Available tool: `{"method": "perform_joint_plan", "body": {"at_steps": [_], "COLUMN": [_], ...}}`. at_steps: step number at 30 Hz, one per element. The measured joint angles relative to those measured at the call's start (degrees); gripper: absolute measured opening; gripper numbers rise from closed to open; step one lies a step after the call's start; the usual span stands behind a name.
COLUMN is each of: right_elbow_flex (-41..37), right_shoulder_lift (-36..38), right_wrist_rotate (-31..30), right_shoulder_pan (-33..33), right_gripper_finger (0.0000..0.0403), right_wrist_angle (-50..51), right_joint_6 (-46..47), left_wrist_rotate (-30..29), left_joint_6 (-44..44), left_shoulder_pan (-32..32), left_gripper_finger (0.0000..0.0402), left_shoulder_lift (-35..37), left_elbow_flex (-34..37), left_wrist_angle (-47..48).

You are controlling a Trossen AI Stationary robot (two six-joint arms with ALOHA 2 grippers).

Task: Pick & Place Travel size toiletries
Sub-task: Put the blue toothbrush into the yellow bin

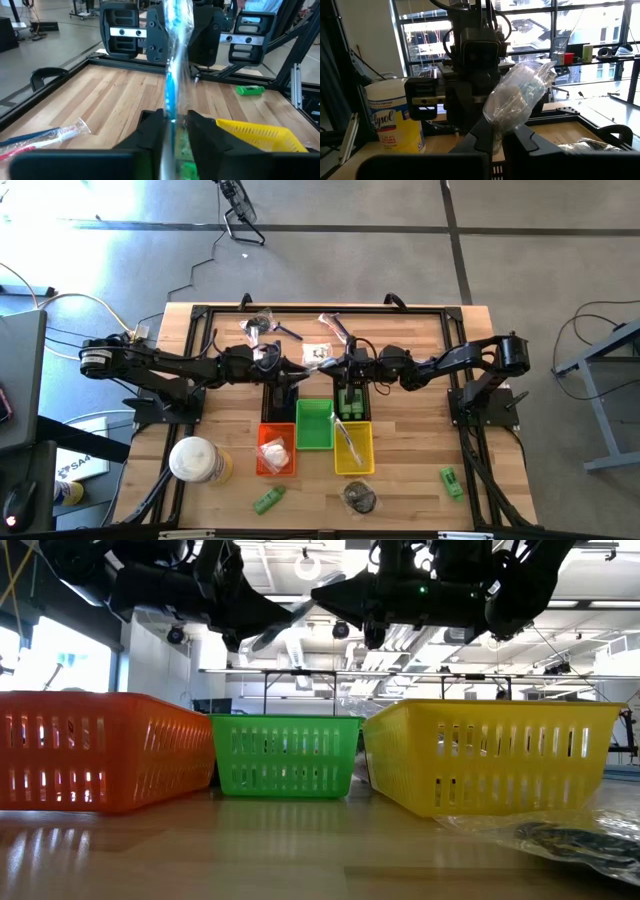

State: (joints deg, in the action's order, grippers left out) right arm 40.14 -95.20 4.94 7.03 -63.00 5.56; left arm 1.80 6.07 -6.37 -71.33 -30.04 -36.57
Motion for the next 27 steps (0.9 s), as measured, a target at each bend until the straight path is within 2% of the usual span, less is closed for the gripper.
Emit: {"method": "perform_joint_plan", "body": {"at_steps": [4,8,20,24,27], "right_elbow_flex": [0.0,0.0,0.0,0.0,0.0], "right_shoulder_lift": [0.1,1.6,19.6,25.1,27.7], "right_wrist_rotate": [-0.4,-0.6,-0.2,3.0,7.8], "right_shoulder_pan": [0.1,0.6,1.4,1.4,1.2], "right_gripper_finger": [0.0015,0.0015,0.0015,0.0015,0.0015], "right_wrist_angle": [0.6,5.6,34.9,44.8,50.2], "right_joint_6": [0.0,0.0,1.2,5.0,8.2], "left_wrist_rotate": [0.3,0.4,0.2,0.2,0.2], "left_joint_6": [0.0,-1.7,-3.0,-3.0,-2.9], "left_shoulder_pan": [0.0,0.0,0.0,0.0,0.0], "left_gripper_finger": [0.0138,0.0162,0.0167,0.0167,0.0167], "left_shoulder_lift": [0.0,0.8,8.4,9.3,9.4], "left_elbow_flex": [0.0,0.0,0.0,0.0,0.0], "left_wrist_angle": [0.2,1.3,8.6,10.2,10.3]}}
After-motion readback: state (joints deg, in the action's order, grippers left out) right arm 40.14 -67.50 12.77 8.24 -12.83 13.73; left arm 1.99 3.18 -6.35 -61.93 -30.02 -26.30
